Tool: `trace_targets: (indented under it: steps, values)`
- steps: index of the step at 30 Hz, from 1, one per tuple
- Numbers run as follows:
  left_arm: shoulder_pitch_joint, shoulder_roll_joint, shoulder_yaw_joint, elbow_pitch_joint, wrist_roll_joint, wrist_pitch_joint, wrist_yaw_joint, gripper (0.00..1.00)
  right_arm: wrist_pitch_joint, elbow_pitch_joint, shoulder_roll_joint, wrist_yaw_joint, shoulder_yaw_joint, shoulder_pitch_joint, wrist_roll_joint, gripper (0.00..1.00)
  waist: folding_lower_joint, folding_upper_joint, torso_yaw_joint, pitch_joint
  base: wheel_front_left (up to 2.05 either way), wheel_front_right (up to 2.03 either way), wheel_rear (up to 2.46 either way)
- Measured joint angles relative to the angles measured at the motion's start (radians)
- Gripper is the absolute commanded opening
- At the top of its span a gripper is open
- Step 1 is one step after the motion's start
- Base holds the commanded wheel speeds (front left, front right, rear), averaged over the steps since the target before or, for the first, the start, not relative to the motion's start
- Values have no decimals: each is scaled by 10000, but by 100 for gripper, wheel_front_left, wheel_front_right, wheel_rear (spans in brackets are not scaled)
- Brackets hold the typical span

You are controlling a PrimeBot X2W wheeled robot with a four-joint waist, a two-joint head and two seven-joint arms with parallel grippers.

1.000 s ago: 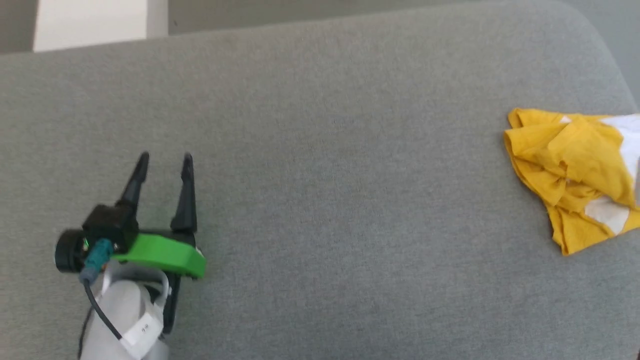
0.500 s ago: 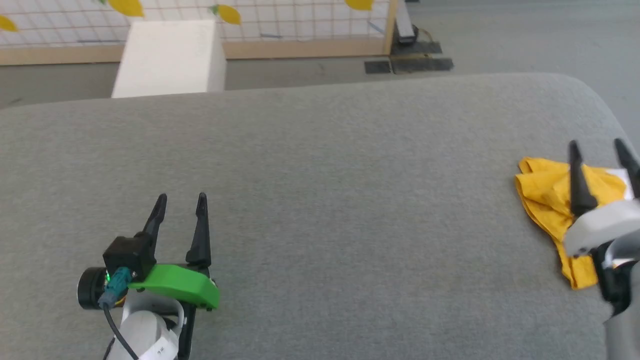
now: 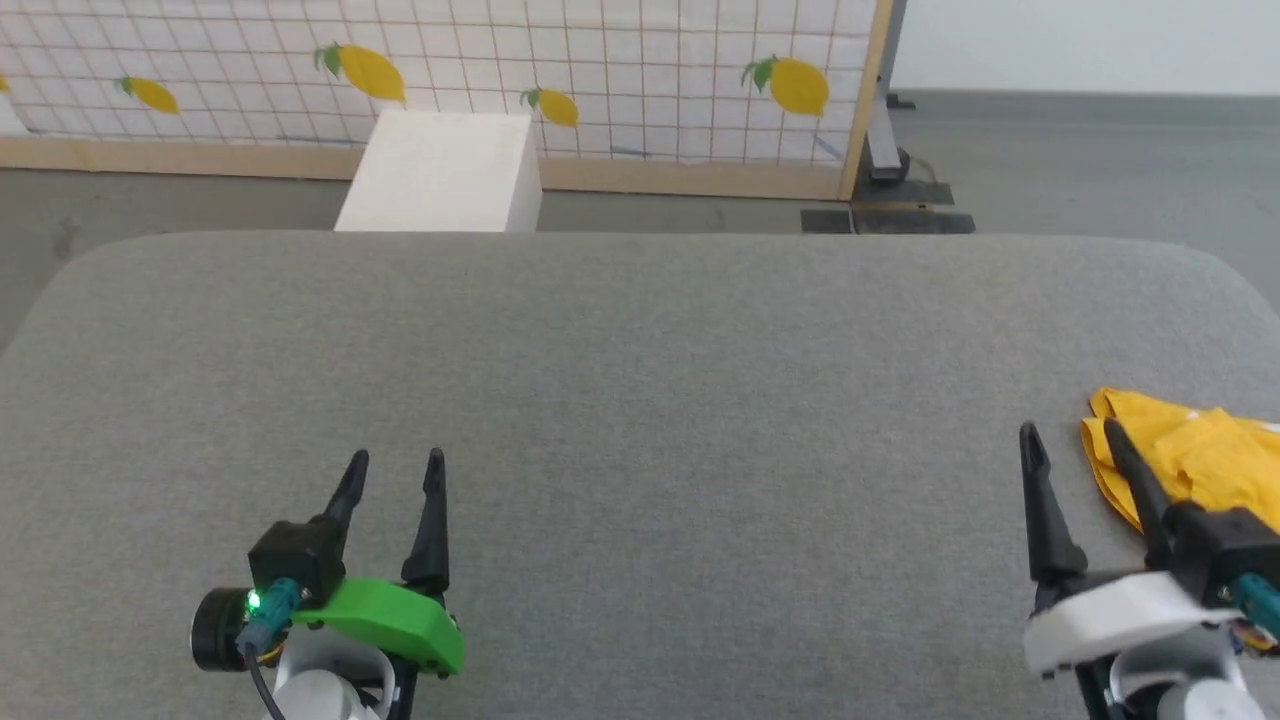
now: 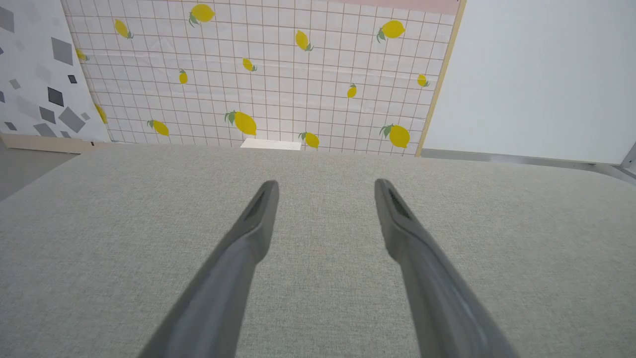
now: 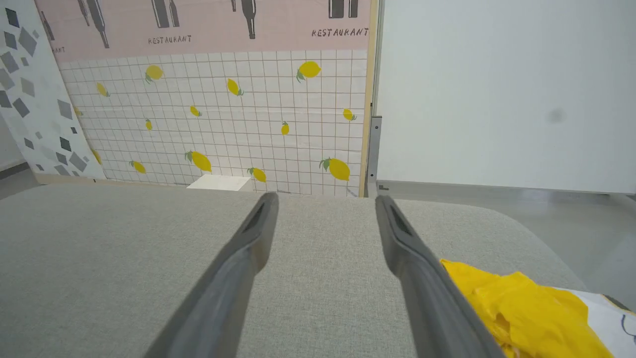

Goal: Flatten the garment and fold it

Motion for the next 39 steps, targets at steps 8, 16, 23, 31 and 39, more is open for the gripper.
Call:
trace_targets:
  steps: [8, 16, 23, 31, 39]
  values:
    - [144, -84, -119, 153, -25, 2, -12, 100, -134, 199, 4, 0, 291, 427, 330, 100, 0, 0, 235, -191, 0, 0, 0]
    - [168, -140, -148, 284, -245, 0, -12, 100, -144, 337, 2, 0, 403, 459, 487, 100, 0, 0, 280, -163, 0, 0, 0]
    - [165, -157, -146, 345, -299, 13, -10, 0, -142, 351, 0, 0, 426, 458, 497, 0, 0, 0, 290, -138, 0, 0, 0]
    - [165, -157, -144, 341, -299, 15, -10, 0, -138, 351, 0, 0, 408, 458, 495, 0, 0, 0, 285, -136, 0, 0, 0]
    - [166, -157, -119, 184, -268, 194, 12, 0, -69, 347, 0, 0, 428, 458, 477, 0, 0, 0, 255, -129, 0, 0, 0]
